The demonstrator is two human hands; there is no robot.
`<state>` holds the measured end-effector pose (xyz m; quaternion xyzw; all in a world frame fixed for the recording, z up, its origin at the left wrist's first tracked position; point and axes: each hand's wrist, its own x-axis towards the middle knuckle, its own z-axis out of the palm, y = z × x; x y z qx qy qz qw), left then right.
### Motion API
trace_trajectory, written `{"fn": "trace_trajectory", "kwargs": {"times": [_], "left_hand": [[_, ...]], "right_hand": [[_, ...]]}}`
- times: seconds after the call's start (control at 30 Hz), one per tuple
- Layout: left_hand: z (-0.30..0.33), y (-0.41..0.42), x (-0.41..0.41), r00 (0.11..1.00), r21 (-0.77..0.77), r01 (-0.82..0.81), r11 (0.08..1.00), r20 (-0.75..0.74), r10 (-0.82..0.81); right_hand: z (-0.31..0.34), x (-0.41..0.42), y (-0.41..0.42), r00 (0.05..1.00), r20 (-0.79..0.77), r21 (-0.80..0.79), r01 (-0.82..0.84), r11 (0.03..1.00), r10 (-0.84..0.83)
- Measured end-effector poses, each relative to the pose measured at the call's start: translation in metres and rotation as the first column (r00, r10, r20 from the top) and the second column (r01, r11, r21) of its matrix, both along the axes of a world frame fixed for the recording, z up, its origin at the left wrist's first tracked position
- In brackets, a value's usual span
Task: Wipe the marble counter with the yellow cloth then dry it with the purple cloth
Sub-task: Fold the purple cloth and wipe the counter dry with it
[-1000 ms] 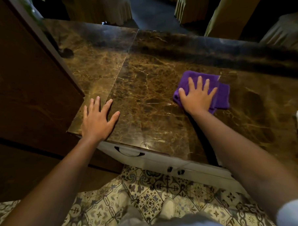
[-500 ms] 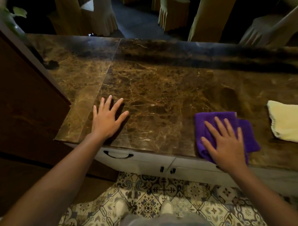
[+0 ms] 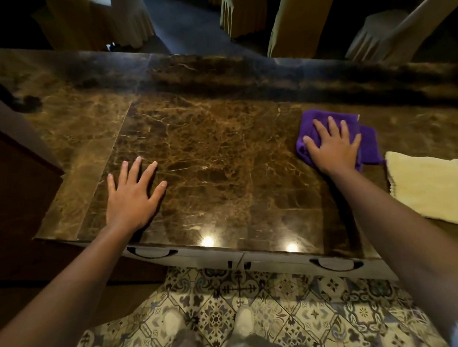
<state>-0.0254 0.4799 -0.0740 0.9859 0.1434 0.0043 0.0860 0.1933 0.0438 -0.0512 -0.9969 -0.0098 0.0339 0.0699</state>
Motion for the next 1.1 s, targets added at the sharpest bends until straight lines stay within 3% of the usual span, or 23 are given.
{"fn": "trace_trajectory", "kwargs": {"times": [0.27,0.37,0.53,0.63,0.77,0.93,1.0,1.1], "left_hand": [[0.002,-0.003,0.0,0.999,0.005,-0.022,1.0,0.033,0.021],[0.006,-0.004,-0.001,0.999,-0.014,-0.017,1.0,0.035,0.017],[0.001,-0.001,-0.001,0.999,-0.01,-0.016,1.0,0.034,0.017],[-0.001,0.001,0.001,0.999,-0.003,-0.016,1.0,0.051,0.016],[-0.002,0.0,-0.001,0.997,-0.002,-0.016,1.0,0.071,0.016],[0.002,-0.003,-0.001,0.997,-0.015,-0.026,1.0,0.073,0.027],[0.005,-0.005,-0.001,0.998,-0.021,-0.028,0.999,0.059,0.029],[0.008,-0.005,-0.001,0.999,-0.03,-0.031,0.999,0.036,0.032]], "right_hand": [[0.001,0.047,0.07,0.997,-0.022,0.03,-0.076,0.997,0.076],[-0.002,-0.01,0.104,0.967,-0.011,0.052,-0.255,0.966,0.255],[-0.022,-0.169,0.102,0.837,0.141,0.053,-0.539,0.841,0.528],[-0.025,-0.169,0.064,0.856,0.169,0.033,-0.5,0.866,0.488],[-0.017,-0.073,0.051,0.972,0.106,0.0,-0.211,0.978,0.209],[-0.006,0.033,0.084,0.999,0.022,0.032,0.043,0.999,-0.044],[-0.004,0.029,0.12,1.0,-0.007,0.049,-0.004,0.999,0.005],[-0.007,-0.035,0.164,0.966,0.036,0.064,-0.257,0.964,0.255]]}}
